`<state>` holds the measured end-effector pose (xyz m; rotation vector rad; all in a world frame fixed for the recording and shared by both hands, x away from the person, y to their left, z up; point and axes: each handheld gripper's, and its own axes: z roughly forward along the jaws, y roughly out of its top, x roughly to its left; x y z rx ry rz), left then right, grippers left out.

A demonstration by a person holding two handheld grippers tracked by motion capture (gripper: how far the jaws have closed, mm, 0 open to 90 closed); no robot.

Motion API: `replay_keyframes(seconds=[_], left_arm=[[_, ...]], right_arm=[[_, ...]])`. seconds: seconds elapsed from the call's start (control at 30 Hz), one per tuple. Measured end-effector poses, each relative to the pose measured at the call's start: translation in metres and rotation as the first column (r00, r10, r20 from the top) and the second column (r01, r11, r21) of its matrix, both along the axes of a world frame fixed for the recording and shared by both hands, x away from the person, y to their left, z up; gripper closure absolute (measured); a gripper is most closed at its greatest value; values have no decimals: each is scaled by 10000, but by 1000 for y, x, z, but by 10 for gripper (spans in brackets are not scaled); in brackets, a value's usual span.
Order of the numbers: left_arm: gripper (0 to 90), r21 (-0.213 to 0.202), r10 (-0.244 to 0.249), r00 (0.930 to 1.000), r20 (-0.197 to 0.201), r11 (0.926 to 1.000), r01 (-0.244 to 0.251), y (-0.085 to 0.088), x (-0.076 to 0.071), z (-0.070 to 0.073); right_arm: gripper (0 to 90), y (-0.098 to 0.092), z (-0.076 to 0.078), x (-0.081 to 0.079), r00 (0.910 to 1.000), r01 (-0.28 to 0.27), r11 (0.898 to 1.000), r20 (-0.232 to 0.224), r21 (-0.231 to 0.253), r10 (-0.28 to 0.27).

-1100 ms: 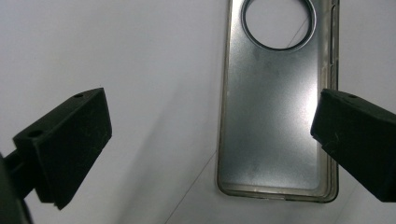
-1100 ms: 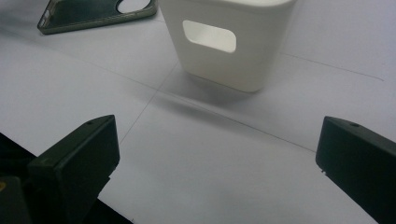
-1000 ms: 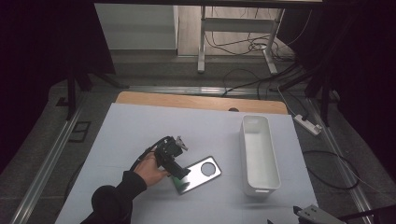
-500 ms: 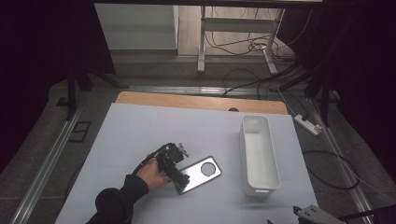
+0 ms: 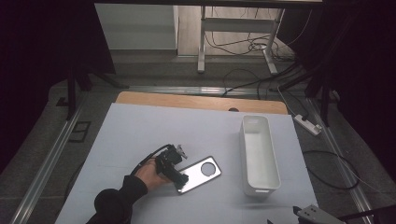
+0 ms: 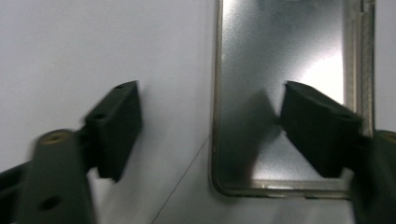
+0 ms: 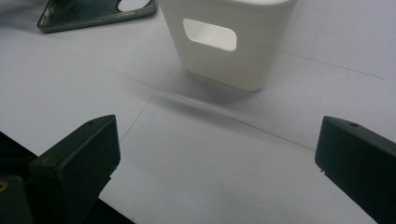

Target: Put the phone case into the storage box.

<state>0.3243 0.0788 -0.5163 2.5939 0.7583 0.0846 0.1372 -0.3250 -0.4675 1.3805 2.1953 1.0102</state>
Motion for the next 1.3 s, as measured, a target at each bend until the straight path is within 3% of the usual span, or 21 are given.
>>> replay_keyframes(seconds=[0.2,0.3,0.4,0.5,0.7,0.87,1.03,1.1,1.3], left_arm=[[618,-307,-189,9994,-274,9994,180,3,1,3],[727,-496,-263,9985,-483,9985,239,4,2,3],[873,-461,-116,9995,-295,9989,102,7,3,3],[884,-548,-50,9995,-298,9985,33,8,3,3],[893,-317,-22,10000,-38,9995,20,5,0,4],[895,-565,51,9997,225,9984,-39,8,-3,2],[894,-1349,558,9980,283,9895,-515,18,-10,-1],[894,-1431,577,9979,277,9883,-532,21,-11,-1],[894,-2209,961,9931,670,9721,-792,35,-22,6]], right_arm=[[0,1,0,0,10000,-14,10000,-25,-5,14],[0,1,0,0,10000,-23,10000,-31,-6,23],[0,1,0,0,10000,-41,10000,-39,-9,41],[1,1,0,0,10000,-52,10000,-17,-16,52],[1,1,0,0,10000,-59,10000,-32,-37,59],[1,1,0,0,10000,-47,10000,-44,-26,47],[1,1,0,0,10000,-46,10000,-35,-27,45],[1,1,0,0,10000,-46,10000,-37,-33,46],[1,1,0,0,10000,-41,10000,-62,-25,40]])
